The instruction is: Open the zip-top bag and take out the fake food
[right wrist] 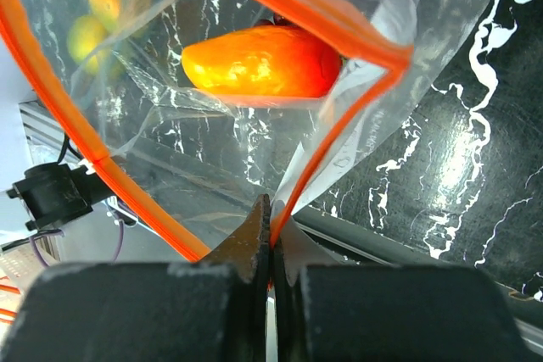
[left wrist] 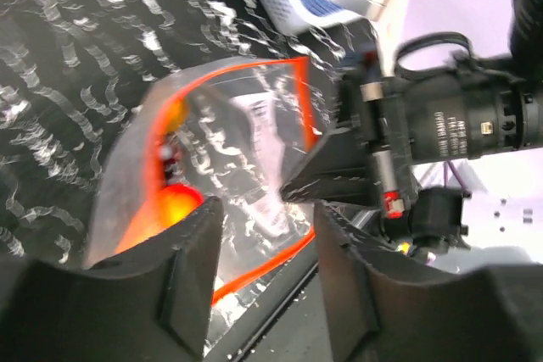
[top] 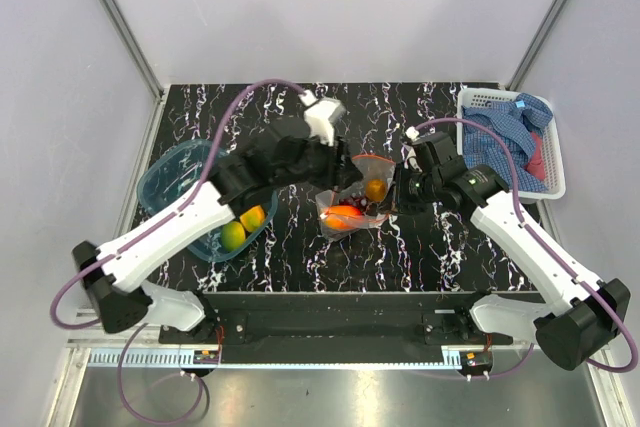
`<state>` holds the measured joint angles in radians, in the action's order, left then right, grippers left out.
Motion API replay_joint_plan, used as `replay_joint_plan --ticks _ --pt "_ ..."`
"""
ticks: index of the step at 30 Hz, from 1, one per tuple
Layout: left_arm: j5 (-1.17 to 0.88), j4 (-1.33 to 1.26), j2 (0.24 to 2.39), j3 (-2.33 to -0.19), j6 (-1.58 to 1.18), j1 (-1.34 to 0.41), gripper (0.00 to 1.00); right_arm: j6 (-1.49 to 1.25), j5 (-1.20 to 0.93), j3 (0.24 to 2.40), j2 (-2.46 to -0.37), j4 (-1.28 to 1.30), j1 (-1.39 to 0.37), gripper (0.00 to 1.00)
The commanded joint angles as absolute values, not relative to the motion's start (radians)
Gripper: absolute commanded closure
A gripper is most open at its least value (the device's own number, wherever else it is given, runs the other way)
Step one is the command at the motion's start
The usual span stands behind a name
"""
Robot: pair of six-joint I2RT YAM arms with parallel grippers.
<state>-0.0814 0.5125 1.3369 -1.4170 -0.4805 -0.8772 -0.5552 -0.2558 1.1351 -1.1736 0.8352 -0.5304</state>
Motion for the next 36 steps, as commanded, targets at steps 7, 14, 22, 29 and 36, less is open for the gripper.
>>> replay_joint_plan --ticks 7,14,22,29,36 --pt "-0.048 0.621 1.659 -1.653 -0.37 -0.934 0.71 -0.548 -0.264 1.18 -1.126 0.816 -0.534 1.0" --pt "0.032 0.793 1.813 -1.733 -0.37 -0.934 0.78 -0.548 -0.261 1.175 -1.112 0.821 -0.532 1.0" --pt "0.118 0.939 1.897 -1.743 -0.351 -0.946 0.65 -0.543 -0.261 1.169 -1.115 0.825 -0.534 1.0" --pt "0.12 0.988 1.908 -1.732 -0.281 -0.969 0.32 -0.541 -0.265 1.161 -1.121 0.825 -0.532 1.0" --pt "0.077 1.048 1.96 -1.72 -0.218 -0.969 0.27 -0.542 -0.265 1.158 -1.118 0.825 -0.532 1.0"
